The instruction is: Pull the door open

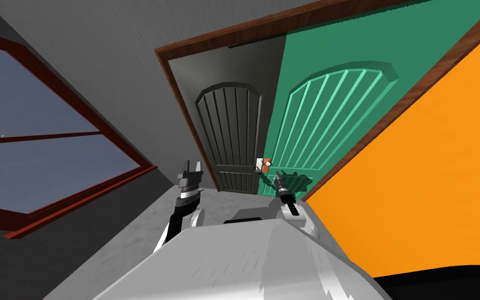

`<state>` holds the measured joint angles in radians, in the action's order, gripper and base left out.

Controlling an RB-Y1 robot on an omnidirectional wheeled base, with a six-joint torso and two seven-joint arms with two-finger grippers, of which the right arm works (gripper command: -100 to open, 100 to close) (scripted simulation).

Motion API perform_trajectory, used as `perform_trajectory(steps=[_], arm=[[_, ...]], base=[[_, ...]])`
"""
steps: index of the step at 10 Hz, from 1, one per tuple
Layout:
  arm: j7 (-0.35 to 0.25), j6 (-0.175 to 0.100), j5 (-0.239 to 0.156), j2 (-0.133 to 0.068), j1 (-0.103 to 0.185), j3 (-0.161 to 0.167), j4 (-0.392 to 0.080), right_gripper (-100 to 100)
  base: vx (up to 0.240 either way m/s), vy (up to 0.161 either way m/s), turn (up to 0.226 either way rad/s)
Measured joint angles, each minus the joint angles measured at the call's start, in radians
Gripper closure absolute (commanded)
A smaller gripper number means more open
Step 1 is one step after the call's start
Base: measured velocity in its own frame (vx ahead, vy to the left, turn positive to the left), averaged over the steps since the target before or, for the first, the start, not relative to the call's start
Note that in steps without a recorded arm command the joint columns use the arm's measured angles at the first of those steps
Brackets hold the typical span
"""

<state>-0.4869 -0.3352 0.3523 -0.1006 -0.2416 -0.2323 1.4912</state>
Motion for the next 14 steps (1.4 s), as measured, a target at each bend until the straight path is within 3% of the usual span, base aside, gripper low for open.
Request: perform_trajectory(steps=[2, 4, 5, 9, 12, 14], arm=[[-0.008, 0.006, 0.004, -0.001, 0.003, -0.001, -0.009, -100], [-0.012, 0.014, -0.006, -0.025, -0.012, -0.034, -0.027, -100], [-0.011, 0.019, -0.008, -0.027, -0.032, -0.047, -0.020, -100], [-0.002, 0.021, -0.028, -0.059, -0.035, -0.113, -0.075, -100], [-0.002, 0.018, -0.035, -0.065, -0.012, -0.113, -0.090, -100], [0.000, 0.011, -0.034, -0.055, 0.008, -0.095, -0.091, -100]], base=[[0.039, -0.028, -0.056], [-0.040, -0.041, -0.087], [-0.015, -0.035, -0.065], [0.113, -0.048, -0.008], [0.179, -0.035, 0.100], [0.193, 0.014, 0.162]])
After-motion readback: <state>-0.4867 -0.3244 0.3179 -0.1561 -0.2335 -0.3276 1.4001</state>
